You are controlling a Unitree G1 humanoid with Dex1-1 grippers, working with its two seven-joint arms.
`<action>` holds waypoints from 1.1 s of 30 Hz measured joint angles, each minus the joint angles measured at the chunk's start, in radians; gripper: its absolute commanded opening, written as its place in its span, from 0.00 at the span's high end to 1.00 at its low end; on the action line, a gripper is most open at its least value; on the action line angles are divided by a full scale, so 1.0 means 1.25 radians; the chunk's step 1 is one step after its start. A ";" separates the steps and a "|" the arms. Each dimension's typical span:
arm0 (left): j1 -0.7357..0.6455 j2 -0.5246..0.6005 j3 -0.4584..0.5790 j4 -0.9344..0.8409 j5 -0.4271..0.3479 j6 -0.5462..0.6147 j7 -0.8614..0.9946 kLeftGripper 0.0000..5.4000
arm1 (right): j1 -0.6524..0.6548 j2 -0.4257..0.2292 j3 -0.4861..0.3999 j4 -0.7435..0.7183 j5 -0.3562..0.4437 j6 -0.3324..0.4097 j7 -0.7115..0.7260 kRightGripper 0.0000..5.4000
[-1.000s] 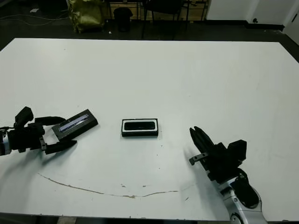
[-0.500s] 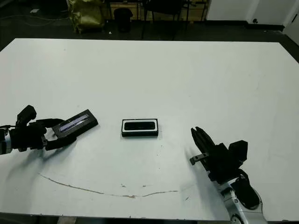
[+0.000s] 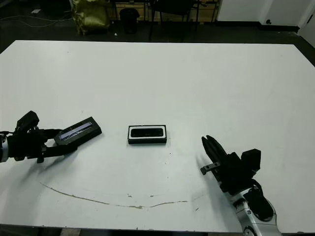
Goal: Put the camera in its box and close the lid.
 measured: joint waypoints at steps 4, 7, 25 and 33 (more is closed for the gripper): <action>-0.029 0.000 0.006 -0.003 -0.045 0.045 -0.046 0.53 | 0.001 0.000 0.000 -0.002 -0.004 0.000 -0.003 1.00; -0.113 0.004 -0.004 0.029 -0.056 0.062 -0.112 0.53 | 0.001 0.001 0.002 -0.004 -0.007 0.000 -0.006 1.00; -0.381 -0.081 -0.142 -0.008 -0.038 0.099 -0.180 0.53 | -0.001 0.008 0.006 0.022 -0.012 -0.032 0.010 1.00; -0.462 -0.161 -0.226 0.095 0.020 0.081 -0.209 0.53 | -0.001 0.015 0.009 0.025 -0.014 -0.041 0.008 1.00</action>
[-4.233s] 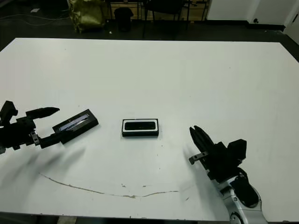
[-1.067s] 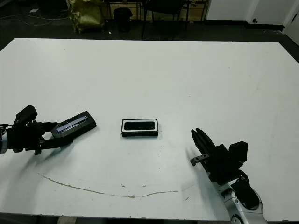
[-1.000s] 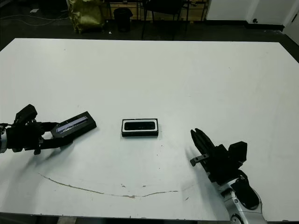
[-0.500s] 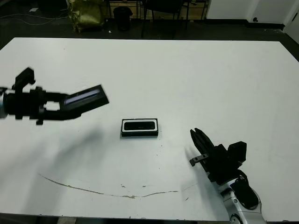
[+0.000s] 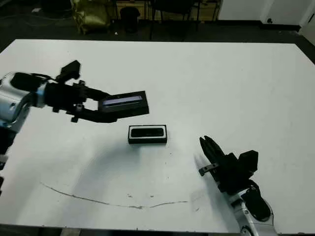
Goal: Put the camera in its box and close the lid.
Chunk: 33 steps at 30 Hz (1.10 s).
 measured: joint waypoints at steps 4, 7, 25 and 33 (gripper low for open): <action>-0.041 -0.047 -0.034 0.088 0.030 -0.025 -0.029 0.53 | 0.000 0.004 0.000 0.002 0.002 -0.003 0.002 1.00; -0.063 -0.073 -0.049 0.132 0.052 -0.048 -0.037 0.53 | -0.001 0.008 0.001 0.010 0.001 -0.017 0.007 1.00; -0.082 -0.158 -0.066 0.235 0.121 -0.143 -0.063 0.53 | 0.007 0.018 0.003 0.008 -0.017 -0.024 -0.015 1.00; -0.079 -0.165 -0.065 0.233 0.137 -0.150 -0.039 0.53 | 0.007 0.018 0.001 0.004 -0.016 -0.024 -0.015 1.00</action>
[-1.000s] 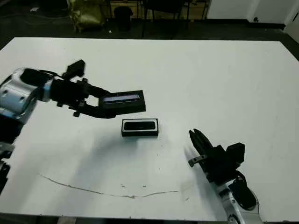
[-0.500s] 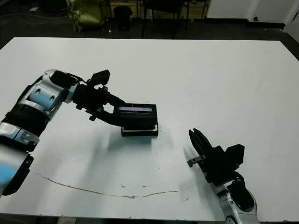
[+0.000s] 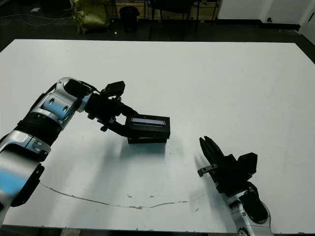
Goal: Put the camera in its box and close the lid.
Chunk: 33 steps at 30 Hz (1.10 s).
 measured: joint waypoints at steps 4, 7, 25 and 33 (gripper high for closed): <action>0.005 -0.002 0.001 -0.018 0.004 -0.002 0.028 0.53 | 0.004 0.000 -0.007 -0.045 0.002 0.031 -0.031 1.00; 0.009 -0.002 0.005 -0.030 0.004 -0.005 0.042 0.53 | 0.007 0.000 -0.017 -0.099 0.015 0.068 -0.066 1.00; 0.024 0.004 0.009 -0.044 0.013 -0.021 0.060 0.53 | 0.010 0.025 -0.037 -0.348 0.014 0.229 -0.274 1.00; 0.024 0.005 -0.001 -0.032 0.025 -0.028 0.052 0.53 | 0.012 0.029 -0.035 -0.351 0.013 0.244 -0.287 1.00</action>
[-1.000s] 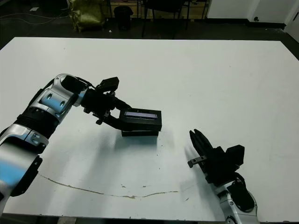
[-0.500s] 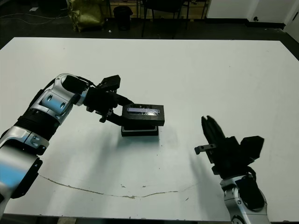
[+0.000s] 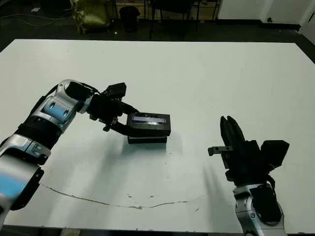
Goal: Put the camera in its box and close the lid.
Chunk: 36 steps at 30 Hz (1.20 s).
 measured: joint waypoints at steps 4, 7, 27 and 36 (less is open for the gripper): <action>0.002 0.000 0.000 0.001 0.006 -0.001 0.001 0.53 | 0.000 0.000 0.000 0.000 0.002 0.000 0.001 1.00; 0.009 -0.002 0.000 0.002 0.006 -0.001 0.002 0.53 | 0.003 0.000 0.000 0.000 0.002 0.005 0.000 1.00; 0.020 -0.027 -0.010 0.009 0.035 -0.034 0.063 0.53 | 0.025 0.003 0.000 -0.012 0.012 0.029 0.000 1.00; 0.020 -0.027 -0.017 0.009 0.037 -0.019 0.058 0.53 | 0.027 0.003 0.000 -0.012 0.012 0.028 0.001 1.00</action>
